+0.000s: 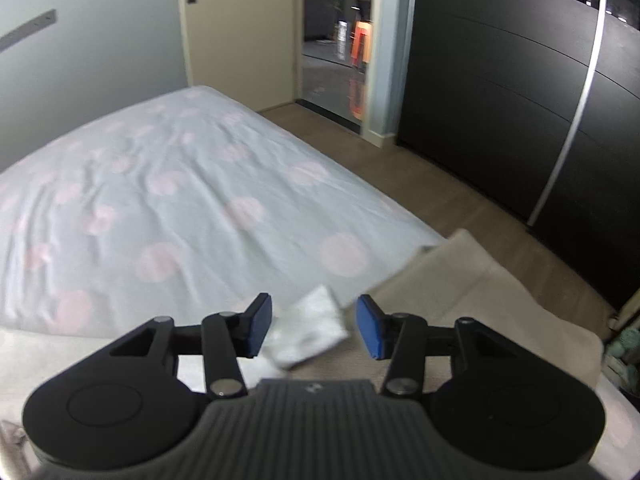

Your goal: Fold clothes

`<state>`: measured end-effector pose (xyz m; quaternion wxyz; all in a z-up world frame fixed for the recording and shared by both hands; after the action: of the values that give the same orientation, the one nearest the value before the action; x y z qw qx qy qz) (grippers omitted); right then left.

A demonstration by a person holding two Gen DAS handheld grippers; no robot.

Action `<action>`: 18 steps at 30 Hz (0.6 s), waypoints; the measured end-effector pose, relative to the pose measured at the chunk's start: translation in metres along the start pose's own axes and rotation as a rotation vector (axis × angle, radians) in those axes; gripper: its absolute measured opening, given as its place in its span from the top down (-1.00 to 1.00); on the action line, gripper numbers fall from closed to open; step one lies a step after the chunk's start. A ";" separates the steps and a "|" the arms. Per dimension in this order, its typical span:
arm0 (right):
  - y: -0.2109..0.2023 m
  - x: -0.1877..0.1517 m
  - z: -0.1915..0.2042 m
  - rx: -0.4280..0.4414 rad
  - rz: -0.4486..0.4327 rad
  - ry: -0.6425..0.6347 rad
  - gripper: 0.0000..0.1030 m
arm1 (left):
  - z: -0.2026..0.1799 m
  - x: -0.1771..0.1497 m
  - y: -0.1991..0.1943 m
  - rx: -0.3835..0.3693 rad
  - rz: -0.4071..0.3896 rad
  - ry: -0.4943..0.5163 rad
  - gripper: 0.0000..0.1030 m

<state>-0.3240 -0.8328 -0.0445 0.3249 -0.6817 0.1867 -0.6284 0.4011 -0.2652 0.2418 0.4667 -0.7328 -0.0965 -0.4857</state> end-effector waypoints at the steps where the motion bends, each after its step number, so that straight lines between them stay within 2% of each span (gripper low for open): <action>1: -0.002 -0.001 0.005 0.020 -0.004 -0.002 0.00 | -0.023 0.004 0.005 -0.040 0.007 0.019 0.92; 5: -0.007 -0.006 0.030 0.110 -0.010 -0.031 0.00 | -0.112 0.006 0.036 -0.184 0.047 0.091 0.92; 9: -0.009 -0.016 0.058 0.194 0.003 -0.081 0.00 | -0.189 -0.009 0.081 -0.277 0.107 0.147 0.92; 13: -0.009 -0.030 0.077 0.278 0.024 -0.108 0.00 | -0.251 -0.035 0.136 -0.334 0.194 0.165 0.92; 18: -0.006 -0.048 0.095 0.358 0.050 -0.118 0.00 | -0.312 -0.091 0.206 -0.386 0.316 0.195 0.92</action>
<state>-0.2384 -0.7773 -0.0757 0.4667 -0.6438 0.0694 -0.6024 0.2837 -0.5917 0.0763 0.3957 -0.7639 0.1588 -0.4844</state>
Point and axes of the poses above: each gripper's, at about its wrist camera, not at the fingertips, and y roughly the way its jaws point, z to its left, x to its top, the point moved 5 cm from there along y, roughly the way its jaws point
